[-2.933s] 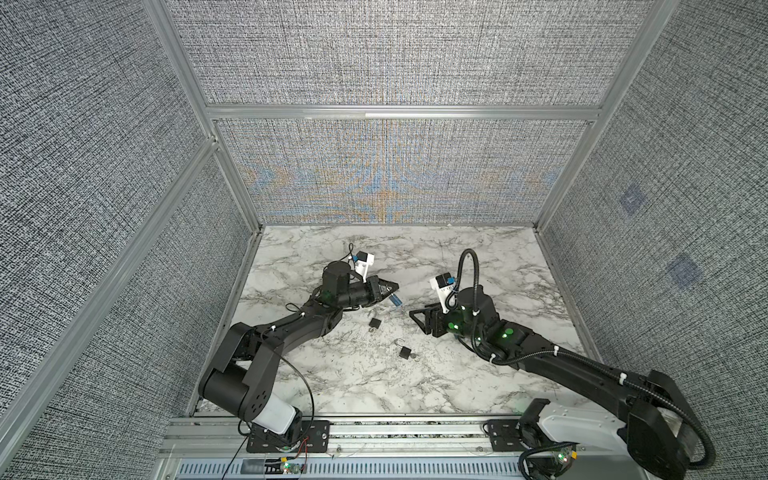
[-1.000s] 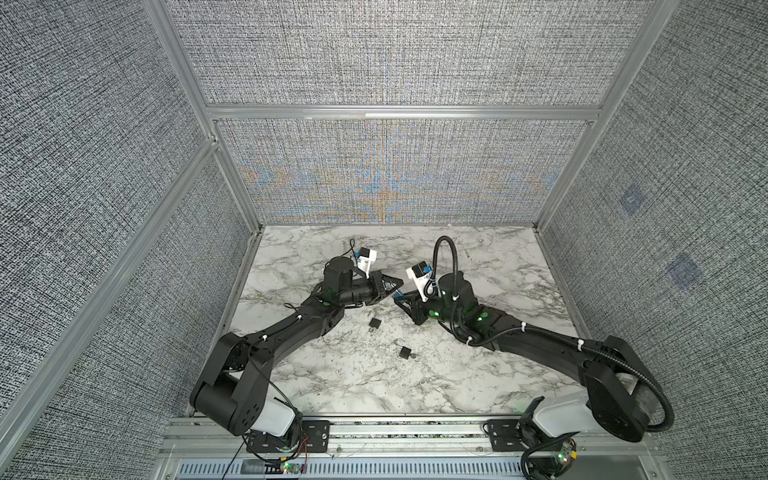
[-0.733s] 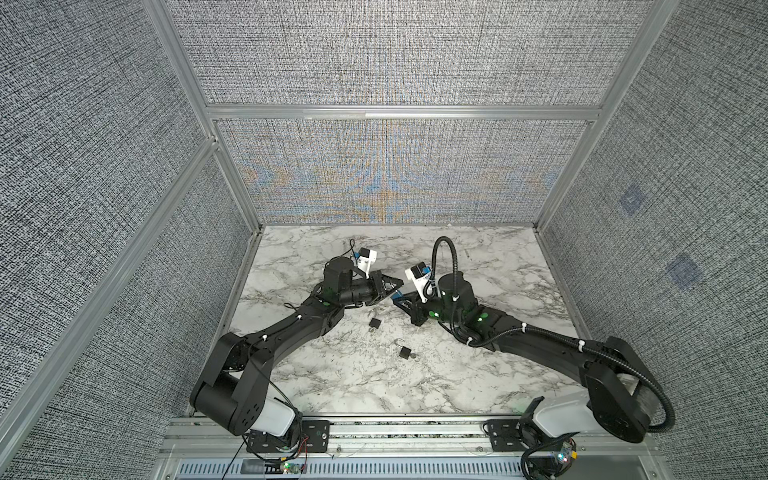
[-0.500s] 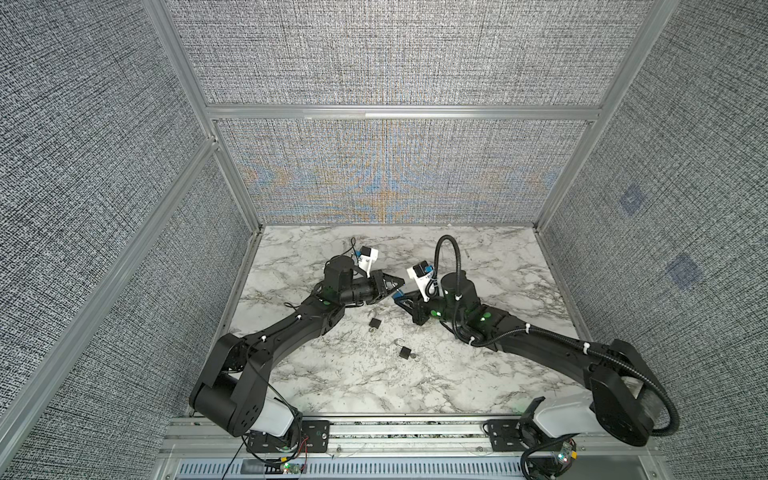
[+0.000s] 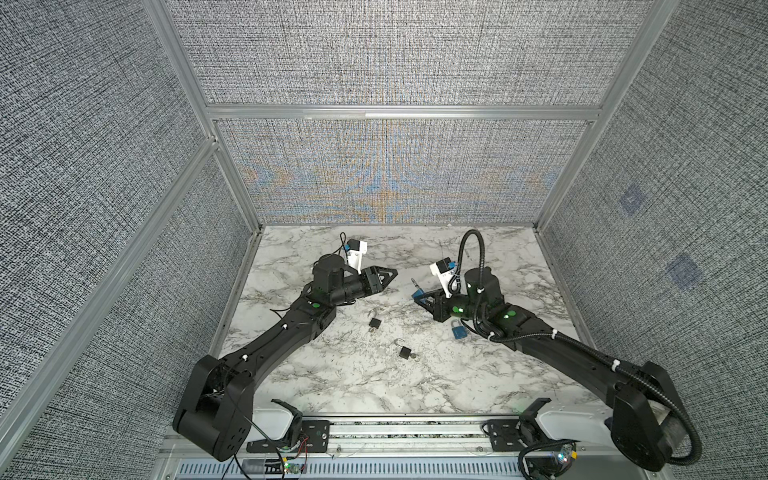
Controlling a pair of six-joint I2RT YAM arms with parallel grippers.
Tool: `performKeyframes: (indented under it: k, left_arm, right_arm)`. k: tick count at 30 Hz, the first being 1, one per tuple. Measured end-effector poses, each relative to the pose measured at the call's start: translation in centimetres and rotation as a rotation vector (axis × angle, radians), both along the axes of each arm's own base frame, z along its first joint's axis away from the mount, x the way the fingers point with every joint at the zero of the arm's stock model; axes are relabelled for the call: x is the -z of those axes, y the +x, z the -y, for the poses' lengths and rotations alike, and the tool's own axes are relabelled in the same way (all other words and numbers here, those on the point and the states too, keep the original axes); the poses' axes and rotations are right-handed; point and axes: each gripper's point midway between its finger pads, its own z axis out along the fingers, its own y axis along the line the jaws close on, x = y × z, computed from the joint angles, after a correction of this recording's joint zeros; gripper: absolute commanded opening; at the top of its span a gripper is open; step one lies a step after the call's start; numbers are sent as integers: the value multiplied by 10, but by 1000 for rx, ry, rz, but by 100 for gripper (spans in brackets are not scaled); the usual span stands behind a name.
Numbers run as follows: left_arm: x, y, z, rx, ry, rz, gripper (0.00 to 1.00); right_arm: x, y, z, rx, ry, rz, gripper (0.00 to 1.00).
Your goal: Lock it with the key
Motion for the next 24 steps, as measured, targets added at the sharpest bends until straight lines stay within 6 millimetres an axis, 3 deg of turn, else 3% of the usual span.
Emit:
performKeyframes:
  k: [10, 14, 18, 24]
  left_arm:
    - [0, 2, -2, 15, 21, 147, 46]
    - [-1, 11, -2, 32, 3, 188, 46]
    - [-6, 20, 2, 62, -20, 220, 46]
    - [-4, 16, 12, 135, -69, 244, 46]
  right_arm:
    - [-5, -3, 2, -65, 35, -66, 0]
    - [-16, -2, 4, -76, 56, -57, 0]
    - [-19, -6, 8, -76, 67, -51, 0]
    - [-16, -14, 13, -91, 77, -65, 0]
